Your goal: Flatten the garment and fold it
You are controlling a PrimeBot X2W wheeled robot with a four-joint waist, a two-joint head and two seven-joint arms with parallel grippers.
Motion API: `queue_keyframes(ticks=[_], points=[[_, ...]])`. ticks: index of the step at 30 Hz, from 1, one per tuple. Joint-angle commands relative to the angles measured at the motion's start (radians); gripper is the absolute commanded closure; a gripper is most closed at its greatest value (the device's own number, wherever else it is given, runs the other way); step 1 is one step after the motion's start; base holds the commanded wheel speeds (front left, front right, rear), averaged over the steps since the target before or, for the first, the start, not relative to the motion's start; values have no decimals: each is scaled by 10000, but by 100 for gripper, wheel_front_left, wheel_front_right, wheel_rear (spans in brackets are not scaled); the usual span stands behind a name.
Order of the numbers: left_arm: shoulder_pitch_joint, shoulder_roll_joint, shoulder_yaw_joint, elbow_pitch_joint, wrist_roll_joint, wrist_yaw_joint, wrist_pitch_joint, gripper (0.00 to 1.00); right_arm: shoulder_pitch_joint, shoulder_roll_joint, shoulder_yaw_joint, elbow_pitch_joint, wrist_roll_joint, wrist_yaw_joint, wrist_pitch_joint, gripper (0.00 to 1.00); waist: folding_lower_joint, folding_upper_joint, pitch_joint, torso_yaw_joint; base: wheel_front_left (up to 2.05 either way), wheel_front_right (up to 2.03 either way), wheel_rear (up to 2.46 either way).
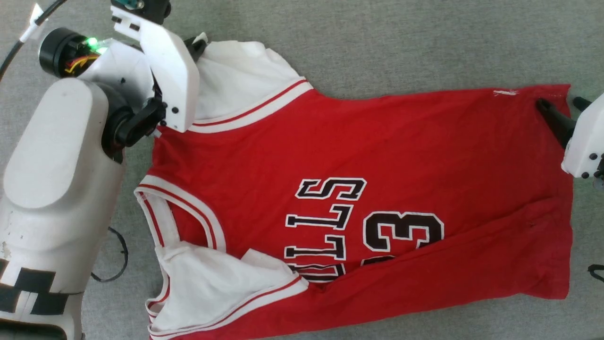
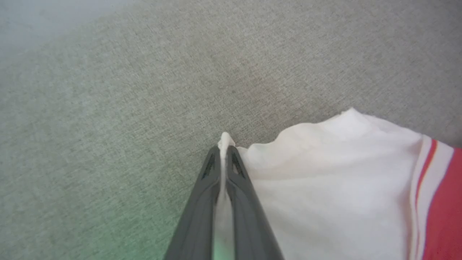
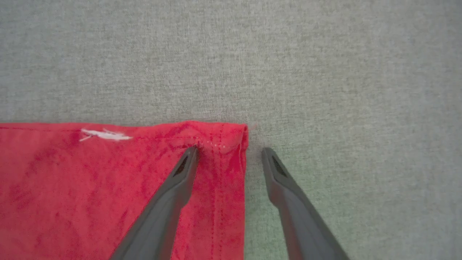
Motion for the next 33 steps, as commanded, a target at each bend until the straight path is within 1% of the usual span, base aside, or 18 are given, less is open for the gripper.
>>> queue_keyframes(ticks=[1, 4, 8, 12, 17, 19, 22, 27, 33], points=[[50, -15, -124, 217, 17, 1, 31, 100, -90, -6, 54, 33, 29, -7, 116, 100, 0, 0, 41, 34, 0, 0, 0], [-25, -6, -139, 254, -1, -3, -35, 100, -65, -63, 101, -82, 37, -7, 227, 100, 0, 0, 43, 45, 0, 0, 0], [-77, 55, -79, 216, 65, -8, -539, 100, -120, -152, 51, -224, -69, -7, -208, 100, 0, 0, -1, 46, 0, 0, 0], [-46, 96, 120, 99, 197, 1, -1760, 100, -71, -131, 30, -146, -59, -7, -812, 100, 0, 0, -84, 78, 0, 0, 0], [419, 138, 371, -338, 254, -19, -3666, 100, 307, -113, 82, -62, 123, -7, -1502, 100, 0, 0, -367, 178, 0, 0, 0], [838, 156, 450, -658, 227, -23, -4329, 100, 549, -116, 73, -76, 226, -7, -1781, 100, 0, 0, -549, 244, 0, 0, 0], [1683, 170, 574, -1220, 79, 20, -5014, 100, 966, -141, 23, -139, 369, -7, -2173, 100, 0, 0, -838, 369, 0, 0, 0], [3326, 246, 999, -2305, -265, 353, -5878, 100, 1670, -89, -116, -343, 611, -7, -2788, 100, 0, 0, -1409, 523, 0, 0, 0], [5280, 326, 1345, -3680, -748, 723, -6249, 100, 2688, 56, -343, -744, 858, -7, -3221, 100, 0, 0, -2157, 683, 0, 0, 0]])
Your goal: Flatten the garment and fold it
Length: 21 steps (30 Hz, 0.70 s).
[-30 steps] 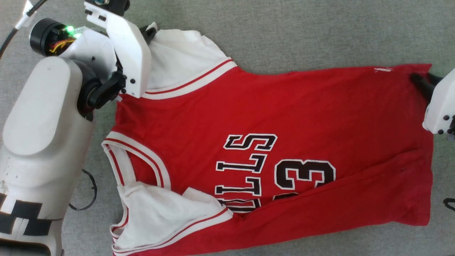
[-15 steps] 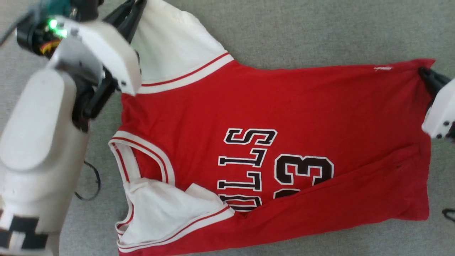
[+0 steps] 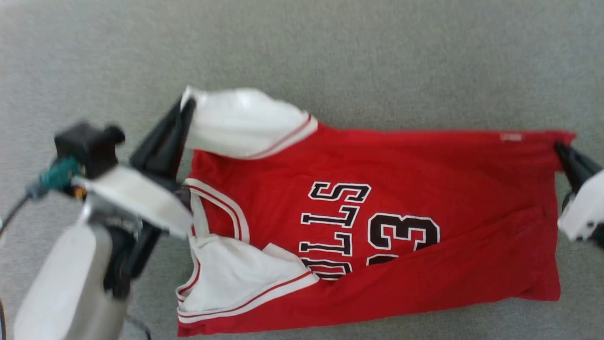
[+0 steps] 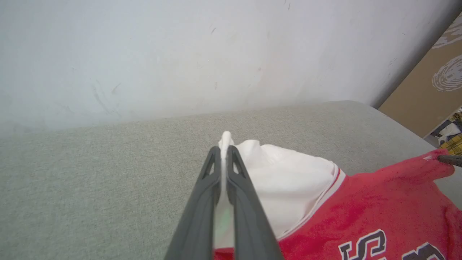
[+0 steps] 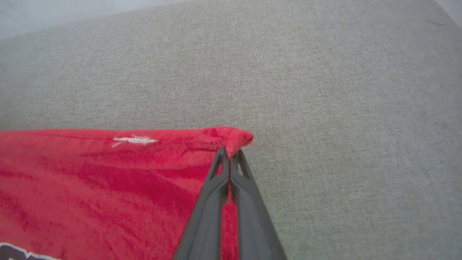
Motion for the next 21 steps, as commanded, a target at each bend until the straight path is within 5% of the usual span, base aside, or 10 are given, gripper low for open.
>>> queue_keyframes(ticks=[1, 21], points=[[287, 55, 62, -159, -109, 78, -28, 100, 221, 53, -44, -77, 88, -7, -78, 100, 1, 0, -511, 177, 0, 0, 0], [4378, 1124, 139, -2024, -2331, 935, 2988, 100, 2816, 594, -942, -1123, 624, -7, 997, 100, 1, 0, -1610, 201, 0, 0, 0]])
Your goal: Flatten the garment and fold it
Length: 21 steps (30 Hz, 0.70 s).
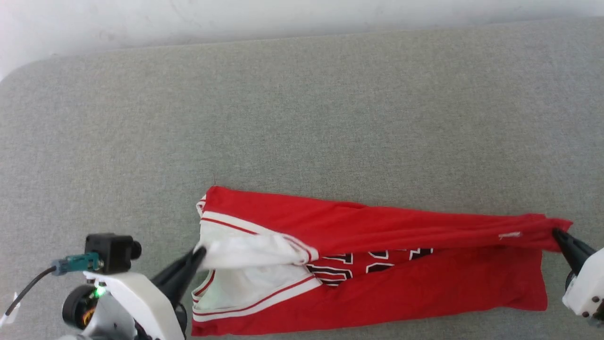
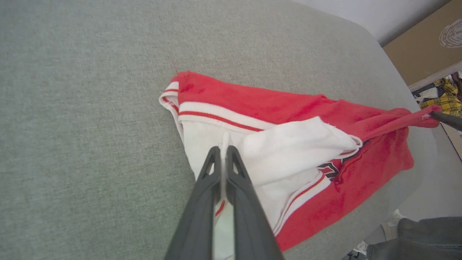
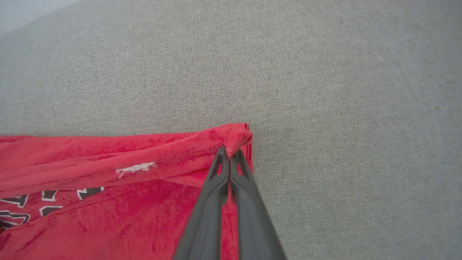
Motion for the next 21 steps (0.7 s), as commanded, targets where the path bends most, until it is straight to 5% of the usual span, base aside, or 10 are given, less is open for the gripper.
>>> queue_keyframes(ticks=[1, 9, 19, 21], points=[[111, 111, 0, -62, -148, 97, 214, 100, 83, 27, -37, -47, 20, -7, 96, 100, 2, 0, 28, -11, 0, 0, 0], [-198, 271, -341, 217, -130, 201, 949, 100, -30, 23, 125, 265, -322, -7, 421, 100, 2, 0, 441, -22, 0, 0, 0], [-1628, -352, -1257, 2073, 207, -113, 1341, 100, -940, -209, 885, 1491, -541, -7, 400, 100, 2, 0, 899, -63, 0, 0, 0], [-1799, -440, -1337, 2410, 248, -203, 1284, 86, -1039, -263, 974, 1698, -511, -7, 371, 100, 2, 0, 885, -70, 0, 0, 0]])
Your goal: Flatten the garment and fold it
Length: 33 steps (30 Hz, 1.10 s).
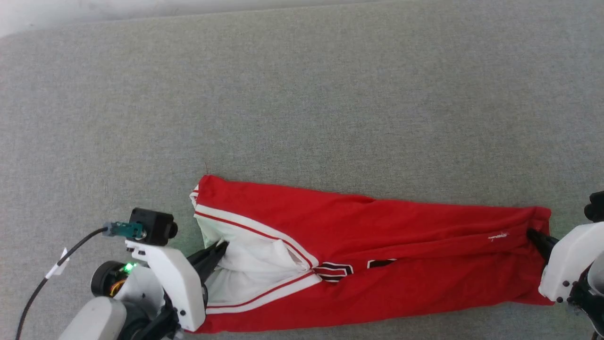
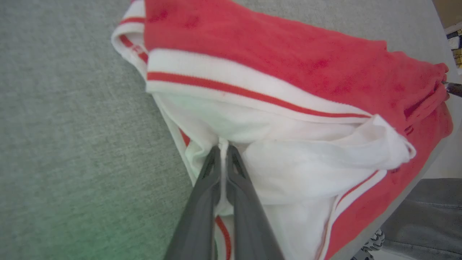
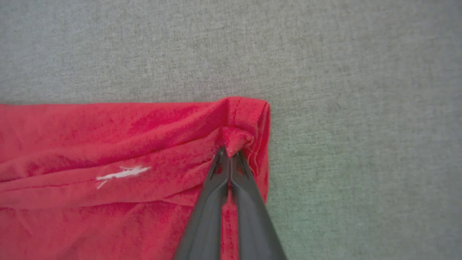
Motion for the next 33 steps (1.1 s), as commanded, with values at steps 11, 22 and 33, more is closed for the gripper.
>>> queue_keyframes(ticks=[11, 22, 33], points=[[369, -520, 414, 214, -337, 138, -948, 0, 301, -125, -12, -111, 769, -7, 214, 0, 0, 0, -550, 19, 0, 0, 0], [2027, -1683, 2491, -1635, 532, 1427, -5640, 0, 1586, 431, -1312, -1887, 691, -7, -592, 0, 0, 0, -1213, 154, 0, 0, 0], [2962, -2747, 3128, -2014, 2655, 1258, -7478, 0, 2057, 1136, -1573, -617, -43, -7, -1627, 0, 0, 0, -1814, 449, 0, 0, 0]])
